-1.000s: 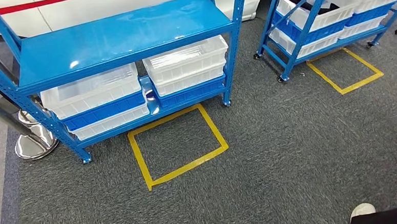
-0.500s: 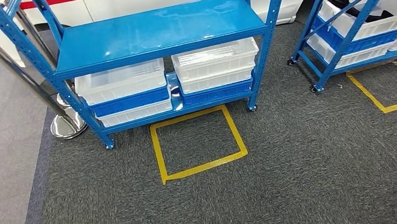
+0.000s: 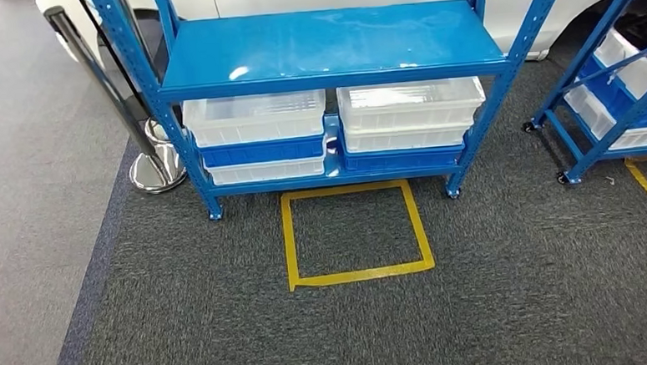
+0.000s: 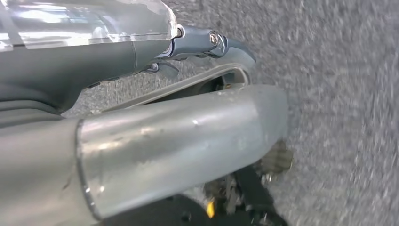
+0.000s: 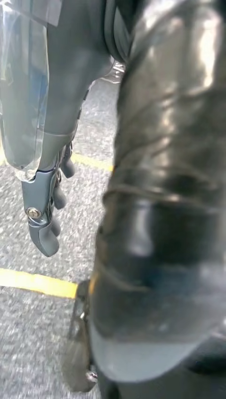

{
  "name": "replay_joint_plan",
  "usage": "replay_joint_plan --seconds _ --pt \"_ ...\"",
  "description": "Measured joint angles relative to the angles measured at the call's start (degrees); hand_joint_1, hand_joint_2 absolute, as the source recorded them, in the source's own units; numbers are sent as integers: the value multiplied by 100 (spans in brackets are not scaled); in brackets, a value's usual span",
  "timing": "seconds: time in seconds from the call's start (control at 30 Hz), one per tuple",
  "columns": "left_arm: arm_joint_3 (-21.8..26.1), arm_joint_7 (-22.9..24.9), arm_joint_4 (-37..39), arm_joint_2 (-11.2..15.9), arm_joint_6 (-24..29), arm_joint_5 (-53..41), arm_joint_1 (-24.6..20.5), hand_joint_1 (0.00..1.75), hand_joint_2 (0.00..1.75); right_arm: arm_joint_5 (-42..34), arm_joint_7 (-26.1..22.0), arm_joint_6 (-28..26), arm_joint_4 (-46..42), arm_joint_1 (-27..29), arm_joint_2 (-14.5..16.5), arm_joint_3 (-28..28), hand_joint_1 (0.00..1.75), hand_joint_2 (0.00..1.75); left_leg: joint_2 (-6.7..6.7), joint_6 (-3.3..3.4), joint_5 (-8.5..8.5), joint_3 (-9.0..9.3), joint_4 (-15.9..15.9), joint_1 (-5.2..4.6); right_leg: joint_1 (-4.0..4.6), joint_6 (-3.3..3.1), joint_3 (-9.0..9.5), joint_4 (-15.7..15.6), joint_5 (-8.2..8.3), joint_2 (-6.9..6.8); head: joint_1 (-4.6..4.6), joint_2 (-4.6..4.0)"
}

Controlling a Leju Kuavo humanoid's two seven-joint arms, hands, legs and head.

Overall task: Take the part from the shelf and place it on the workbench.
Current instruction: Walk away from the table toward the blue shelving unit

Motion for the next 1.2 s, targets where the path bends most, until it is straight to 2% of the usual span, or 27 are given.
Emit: replay_joint_plan --seconds 0.03,0.07,0.1,0.13,0.17,0.23,0.3,0.37,0.4,0.43,0.5,0.53,0.57,0.6,0.63,0.67,0.7,0.77,0.83,0.93,0.97,1.0,1.07,1.1,1.13,1.17,1.2 --pt "0 1 0 1 0 0 -5 0 0 1 1 -1 0 4 -2 -1 0 0 -66 12 8 -16 5 0 -2 6 -194 387 -182 93 -1 0" --pt "0 1 0 0 0 0 -9 0 0 1 3 -1 0 7 -5 -3 0 0 -139 15 10 -29 16 -2 -3 12 -355 696 -277 124 -1 0" --pt "0 2 0 0 0 0 -9 0 0 2 5 -1 0 10 -8 -5 0 0 -222 13 8 -36 31 -2 -5 15 -438 836 -256 135 -1 -1" --pt "0 2 0 -1 0 0 -7 0 0 3 7 -1 0 12 -10 -7 0 0 -310 6 3 -37 52 -1 -9 14 -413 744 -113 146 -2 0" --pt "0 3 0 -2 1 0 -5 0 0 4 7 0 0 15 -13 -8 0 0 -399 -6 -6 -37 75 2 -17 8 -290 445 112 182 -1 0" --pt "0 4 0 -9 1 1 -5 0 0 9 8 0 0 27 -17 -10 0 0 -548 -48 -32 -60 135 3 -34 -13 22 -305 476 436 -1 0" --pt "0 5 0 -16 1 1 -8 0 0 14 8 1 0 25 -20 -14 0 0 -657 -109 -42 -116 174 -1 -30 -48 139 -630 569 606 -2 -1" --pt "0 10 0 -17 1 1 -2 0 0 16 14 1 0 8 -20 -16 0 0 -764 -186 -26 -159 165 10 -16 -112 138 -650 581 501 -3 -1" --pt "0 14 -1 -16 1 1 0 0 0 17 21 1 0 5 -19 -17 0 0 -723 -216 -37 -178 190 15 -16 -156 153 -680 580 437 -3 0" --pt "0 19 -1 -15 2 2 -1 0 0 17 27 -2 0 7 -17 -18 0 0 -602 -245 -96 -233 294 14 -25 -206 171 -713 575 371 -4 0" --pt "0 25 -2 -14 -4 7 -8 0 0 -16 35 -43 0 29 -15 -37 0 0 -251 -295 -376 -511 849 15 -29 -274 202 -754 540 242 -5 0" --pt "0 25 -2 -17 -11 12 -10 0 0 -40 37 -73 0 44 -15 -56 0 0 -141 -324 -550 -720 1249 25 -22 -285 215 -750 518 181 -5 -1" --pt "0 24 -2 -21 -21 17 -8 0 0 -67 39 -101 0 55 -15 -81 0 0 -96 -347 -671 -911 1610 38 -15 -282 231 -743 493 119 -5 0" --pt "0 23 -2 -25 -30 22 -2 0 0 -84 40 -116 0 61 -16 -105 0 0 -76 -360 -694 -1026 1819 47 -11 -275 258 -736 465 66 -5 -1" --pt "1 23 -2 -28 -38 23 10 0 0 -94 42 -120 0 63 -16 -124 0 0 -68 -360 -601 -1022 1802 53 -8 -265 296 -731 434 23 -5 0" --pt "1 23 -2 -30 -44 24 23 0 0 -102 42 -120 0 61 -17 -138 0 0 -62 -344 -413 -901 1559 53 -6 -253 345 -728 400 -8 -5 0" --pt "2 22 -2 -30 -48 25 35 0 0 -108 42 -118 0 59 -15 -149 0 0 -49 -309 -187 -697 1157 44 -4 -239 401 -730 363 -33 -5 0" --pt "2 22 -3 -28 -51 26 43 0 0 -114 42 -115 0 54 -5 -165 0 0 15 -207 14 -339 468 -7 4 -188 483 -738 290 -74 -4 0" --pt "2 21 -4 -27 -55 26 41 0 0 -116 42 -109 0 46 3 -176 0 0 52 -111 -58 -214 220 -55 5 -108 552 -753 273 -103 -3 0" --pt "2 22 -4 -38 -57 27 71 0 0 -116 42 -103 0 25 4 -181 0 0 -4 -3 -112 13 51 -29 -10 -7 600 -567 321 -64 -2 1" --pt "2 23 -5 -42 -59 27 78 0 0 -114 41 -103 0 23 3 -183 0 0 -19 28 -130 114 5 -15 -16 12 493 -354 287 -13 -2 1" --pt "2 24 -6 -46 -61 27 77 0 0 -107 37 -103 0 25 2 -184 0 0 -26 49 -160 201 -27 -10 -21 29 297 -50 210 45 0 1" --pt "2 26 -8 -46 -66 28 63 0 0 -80 20 -103 0 35 0 -186 0 0 -47 71 -250 306 -37 -15 -20 56 -207 570 -48 114 0 1" --pt "2 28 -9 -46 -66 27 62 0 0 -67 11 -103 0 41 -1 -185 0 0 -61 66 -302 371 -36 -18 -19 66 -415 741 -149 122 1 1" --pt "2 30 -9 -46 -62 28 67 0 0 -69 7 -102 0 49 -1 -188 0 0 -76 55 -361 453 -35 -19 -19 71 -542 751 -170 126 0 1" --pt "2 31 -9 -47 -56 27 72 0 0 -89 7 -100 0 61 -1 -200 0 0 -81 42 -425 545 -33 -18 -18 62 -589 598 -79 122 2 0" --pt "3 32 -9 -50 -49 27 80 0 0 -118 9 -97 0 73 -2 -219 0 0 -77 25 -498 644 -32 -18 -13 42 -580 311 144 97 2 0"
